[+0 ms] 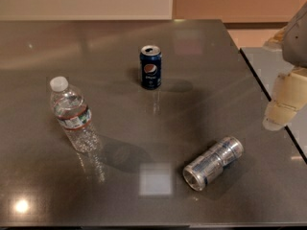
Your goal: Pick redbull can
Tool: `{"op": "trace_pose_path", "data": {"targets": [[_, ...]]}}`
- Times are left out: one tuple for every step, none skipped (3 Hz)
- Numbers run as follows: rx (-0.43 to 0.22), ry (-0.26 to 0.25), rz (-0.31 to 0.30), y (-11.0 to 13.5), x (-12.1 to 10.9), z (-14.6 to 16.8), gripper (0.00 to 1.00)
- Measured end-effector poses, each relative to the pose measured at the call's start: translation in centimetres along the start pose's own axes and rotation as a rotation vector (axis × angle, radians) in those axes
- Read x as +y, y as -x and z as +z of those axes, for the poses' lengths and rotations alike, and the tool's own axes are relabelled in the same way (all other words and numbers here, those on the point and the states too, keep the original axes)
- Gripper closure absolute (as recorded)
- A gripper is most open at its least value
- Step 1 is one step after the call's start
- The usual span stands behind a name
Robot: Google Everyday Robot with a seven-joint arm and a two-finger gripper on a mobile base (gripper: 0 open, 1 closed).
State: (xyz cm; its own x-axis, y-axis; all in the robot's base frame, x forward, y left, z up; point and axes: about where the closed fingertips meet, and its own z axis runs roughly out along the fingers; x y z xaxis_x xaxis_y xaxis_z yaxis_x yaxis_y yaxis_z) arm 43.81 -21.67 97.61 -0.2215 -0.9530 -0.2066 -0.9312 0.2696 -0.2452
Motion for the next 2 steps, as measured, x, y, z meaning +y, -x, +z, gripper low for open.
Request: {"op": "trace_pose_path", "data": {"targets": [[0.000, 0.000, 0.000, 0.00, 0.00, 0.00, 0.00], [-0.041, 0.041, -0.055, 0.41, 0.93, 0.53, 0.00]]}}
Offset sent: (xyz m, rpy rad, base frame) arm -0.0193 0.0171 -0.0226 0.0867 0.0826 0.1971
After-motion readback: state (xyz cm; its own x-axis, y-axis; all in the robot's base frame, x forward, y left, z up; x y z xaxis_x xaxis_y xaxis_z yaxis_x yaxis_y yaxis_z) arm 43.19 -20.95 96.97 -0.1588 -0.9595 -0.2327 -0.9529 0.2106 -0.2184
